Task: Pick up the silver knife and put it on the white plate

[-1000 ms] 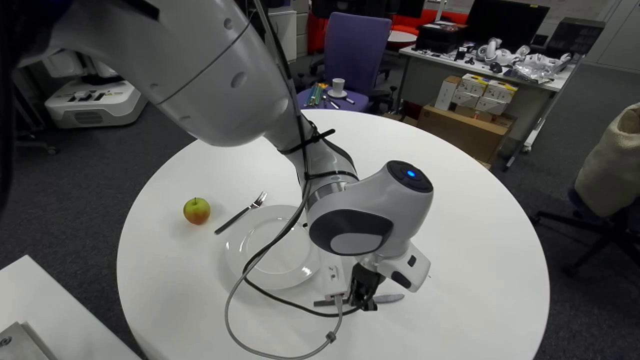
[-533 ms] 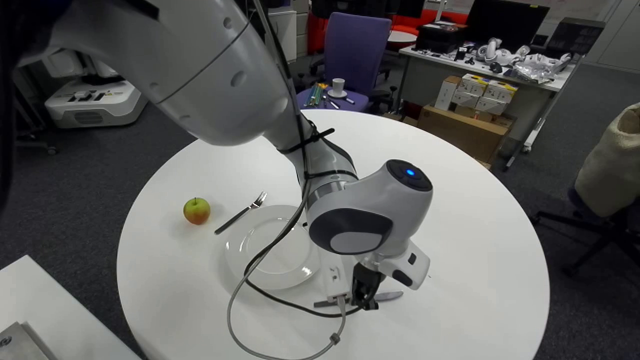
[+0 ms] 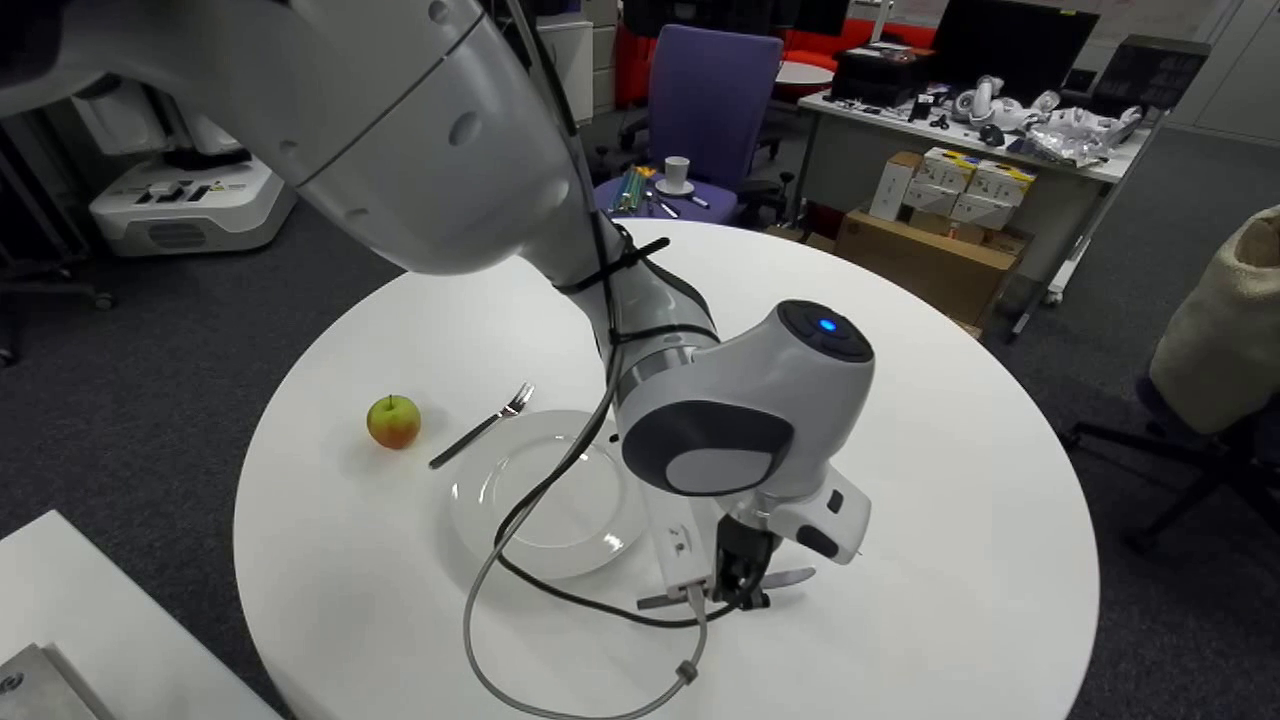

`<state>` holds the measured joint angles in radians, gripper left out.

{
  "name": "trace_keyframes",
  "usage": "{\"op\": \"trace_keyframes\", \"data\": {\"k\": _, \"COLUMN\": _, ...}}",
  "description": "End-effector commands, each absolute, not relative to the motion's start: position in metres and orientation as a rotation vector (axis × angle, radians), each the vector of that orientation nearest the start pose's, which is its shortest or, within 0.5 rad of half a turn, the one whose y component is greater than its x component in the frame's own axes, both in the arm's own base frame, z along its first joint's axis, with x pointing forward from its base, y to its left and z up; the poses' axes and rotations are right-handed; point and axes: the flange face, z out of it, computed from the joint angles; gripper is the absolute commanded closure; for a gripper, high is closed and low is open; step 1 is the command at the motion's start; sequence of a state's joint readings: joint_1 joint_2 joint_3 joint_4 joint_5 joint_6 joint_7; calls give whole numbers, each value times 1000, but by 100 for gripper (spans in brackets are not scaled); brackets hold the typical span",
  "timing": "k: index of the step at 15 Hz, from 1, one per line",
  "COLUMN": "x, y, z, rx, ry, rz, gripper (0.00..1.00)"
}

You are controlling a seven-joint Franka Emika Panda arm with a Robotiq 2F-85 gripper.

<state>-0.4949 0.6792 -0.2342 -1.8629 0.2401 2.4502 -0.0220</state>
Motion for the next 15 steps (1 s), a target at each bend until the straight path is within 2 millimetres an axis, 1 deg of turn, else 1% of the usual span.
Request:
{"op": "trace_keyframes", "data": {"k": 1, "x": 468, "y": -411, "z": 179, "rx": -2885, "ry": 1213, "rz": 92, "gripper": 98}}
{"op": "trace_keyframes", "data": {"k": 5, "x": 474, "y": -405, "z": 186, "rx": -2956, "ry": 1117, "rz": 100, "gripper": 98}}
{"op": "trace_keyframes", "data": {"k": 11, "x": 495, "y": -383, "z": 199, "rx": -3083, "ry": 915, "rz": 107, "gripper": 98}}
{"op": "trace_keyframes", "data": {"k": 15, "x": 507, "y": -370, "z": 206, "rx": -3136, "ry": 822, "rz": 101, "gripper": 98}}
